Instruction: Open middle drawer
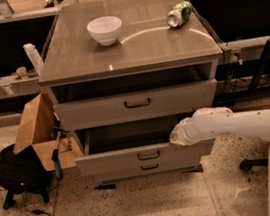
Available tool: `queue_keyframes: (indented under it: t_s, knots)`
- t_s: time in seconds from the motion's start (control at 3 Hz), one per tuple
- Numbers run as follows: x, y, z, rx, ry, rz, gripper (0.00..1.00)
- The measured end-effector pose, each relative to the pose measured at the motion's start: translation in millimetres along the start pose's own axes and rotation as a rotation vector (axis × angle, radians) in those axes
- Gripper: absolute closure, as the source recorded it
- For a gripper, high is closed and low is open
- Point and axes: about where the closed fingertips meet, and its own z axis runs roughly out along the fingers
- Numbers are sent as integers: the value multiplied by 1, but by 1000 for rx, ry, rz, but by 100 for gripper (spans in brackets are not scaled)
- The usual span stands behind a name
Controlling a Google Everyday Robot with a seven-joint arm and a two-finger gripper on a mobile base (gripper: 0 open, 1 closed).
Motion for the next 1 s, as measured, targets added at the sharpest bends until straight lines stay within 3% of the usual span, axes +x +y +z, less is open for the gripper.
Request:
queue_keyframes:
  t_s: [0.67, 1.0]
  knots:
    - [-1, -9, 24, -58, 22, -16, 100]
    - [3, -6, 36, -141, 35, -11, 100]
